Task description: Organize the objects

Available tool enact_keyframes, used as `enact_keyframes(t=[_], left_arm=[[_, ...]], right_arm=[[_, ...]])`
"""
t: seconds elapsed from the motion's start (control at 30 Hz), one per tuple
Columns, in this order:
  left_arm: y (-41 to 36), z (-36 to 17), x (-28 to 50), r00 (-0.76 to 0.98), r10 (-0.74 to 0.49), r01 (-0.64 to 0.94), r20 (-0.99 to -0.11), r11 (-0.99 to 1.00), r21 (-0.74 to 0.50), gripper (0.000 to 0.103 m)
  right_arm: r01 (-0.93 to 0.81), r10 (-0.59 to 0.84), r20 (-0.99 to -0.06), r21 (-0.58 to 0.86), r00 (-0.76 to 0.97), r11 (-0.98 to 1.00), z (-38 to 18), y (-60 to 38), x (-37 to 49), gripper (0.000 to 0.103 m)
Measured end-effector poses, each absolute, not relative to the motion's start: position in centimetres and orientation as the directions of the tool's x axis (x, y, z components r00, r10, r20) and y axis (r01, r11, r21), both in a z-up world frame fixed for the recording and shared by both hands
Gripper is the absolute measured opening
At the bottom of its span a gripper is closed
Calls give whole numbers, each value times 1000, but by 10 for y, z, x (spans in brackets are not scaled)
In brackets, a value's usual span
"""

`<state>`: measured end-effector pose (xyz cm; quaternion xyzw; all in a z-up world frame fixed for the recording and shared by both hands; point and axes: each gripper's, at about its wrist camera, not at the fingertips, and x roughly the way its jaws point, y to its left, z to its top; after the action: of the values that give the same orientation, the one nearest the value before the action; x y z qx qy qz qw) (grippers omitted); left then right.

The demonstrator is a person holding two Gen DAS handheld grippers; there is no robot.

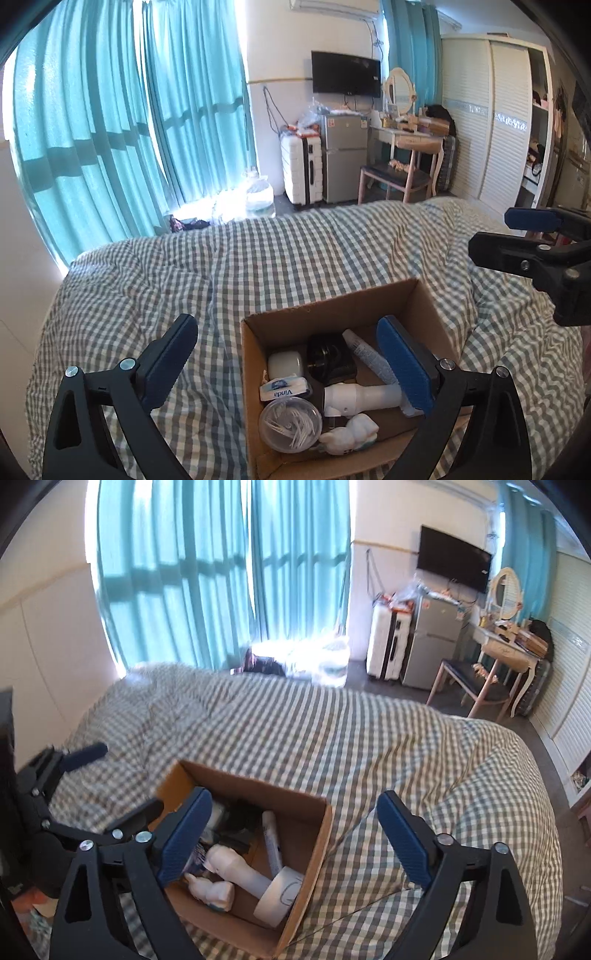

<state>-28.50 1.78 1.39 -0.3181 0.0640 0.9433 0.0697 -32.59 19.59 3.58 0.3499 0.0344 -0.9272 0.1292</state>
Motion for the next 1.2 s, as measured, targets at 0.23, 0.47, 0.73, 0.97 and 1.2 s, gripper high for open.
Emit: enact_keyframes(t=[0.23, 0.47, 0.73, 0.97, 1.2], left_arm=[[11, 56, -252, -830, 76, -151, -553, -984, 92, 102], [3, 90, -213, -875, 64, -116, -480, -990, 80, 103], [-6, 100, -177, -907, 88, -97, -412, -995, 0, 103], [-7, 93, -136, -935, 86, -83, -345, -996, -22, 103], [-13, 79, -94, -941, 73, -44, -331, -995, -94, 103]], right_arm=[[242, -226, -592, 53, -773, -969, 77, 210, -284, 96], [211, -196, -495, 24, -847, -977, 106, 210, -240, 99], [104, -114, -317, 49, -942, -993, 119, 225, -196, 102], [136, -141, -267, 39, -953, -990, 99, 216, -157, 102], [144, -135, -242, -18, -961, -989, 75, 211, -110, 102]])
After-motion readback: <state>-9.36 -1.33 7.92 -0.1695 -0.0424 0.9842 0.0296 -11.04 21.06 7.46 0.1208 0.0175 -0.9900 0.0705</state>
